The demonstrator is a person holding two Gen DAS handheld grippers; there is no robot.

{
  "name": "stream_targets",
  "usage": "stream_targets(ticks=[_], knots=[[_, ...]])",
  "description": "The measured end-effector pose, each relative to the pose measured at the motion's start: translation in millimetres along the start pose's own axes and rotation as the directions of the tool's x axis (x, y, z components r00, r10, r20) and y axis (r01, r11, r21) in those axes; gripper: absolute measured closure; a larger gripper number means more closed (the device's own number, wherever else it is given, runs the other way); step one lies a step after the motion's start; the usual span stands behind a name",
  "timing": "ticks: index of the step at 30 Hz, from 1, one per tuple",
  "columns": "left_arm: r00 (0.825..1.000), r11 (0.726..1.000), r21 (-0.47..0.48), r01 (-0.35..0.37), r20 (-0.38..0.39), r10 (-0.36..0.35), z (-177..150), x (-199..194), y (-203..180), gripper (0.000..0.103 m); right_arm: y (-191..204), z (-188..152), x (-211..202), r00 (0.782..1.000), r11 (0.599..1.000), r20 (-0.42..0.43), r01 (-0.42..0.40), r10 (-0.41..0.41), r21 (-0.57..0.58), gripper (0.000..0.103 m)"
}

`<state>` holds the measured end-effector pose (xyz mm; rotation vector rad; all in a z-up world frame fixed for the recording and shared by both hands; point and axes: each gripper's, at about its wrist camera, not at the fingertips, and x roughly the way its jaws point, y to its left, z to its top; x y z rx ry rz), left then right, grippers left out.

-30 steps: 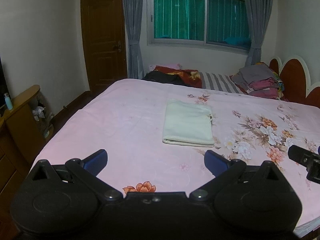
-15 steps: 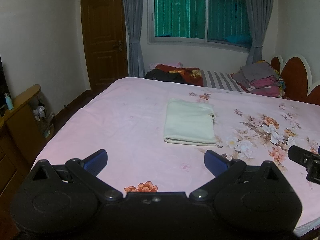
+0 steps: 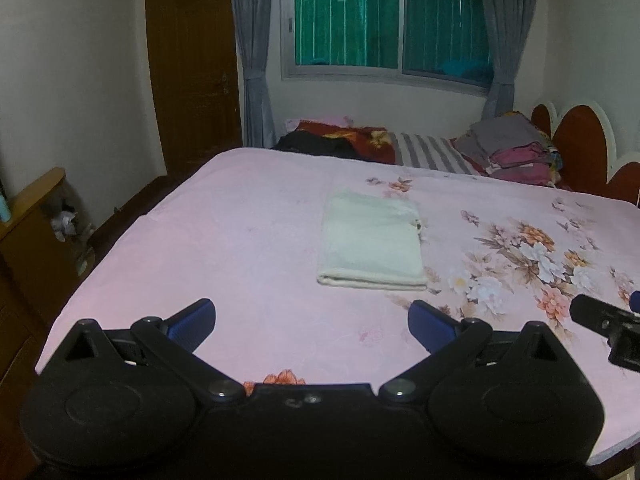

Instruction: Fold small clothes

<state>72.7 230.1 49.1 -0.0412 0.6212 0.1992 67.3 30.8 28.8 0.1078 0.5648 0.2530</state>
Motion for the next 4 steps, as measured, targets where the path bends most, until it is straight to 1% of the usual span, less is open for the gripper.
stream_targets(ticks=[2,4], knots=[[1.0,1.0,0.005,-0.005,-0.007,0.005,4,9,-3,0.002,-3,0,6,1.0,1.0,-0.008,0.004,-0.004,0.002,0.0],[0.999,1.0,0.002,-0.007,-0.034,0.007,9,24,-4,0.001,-6,0,15,1.0,1.0,-0.019,0.007,-0.007,0.006,0.0]])
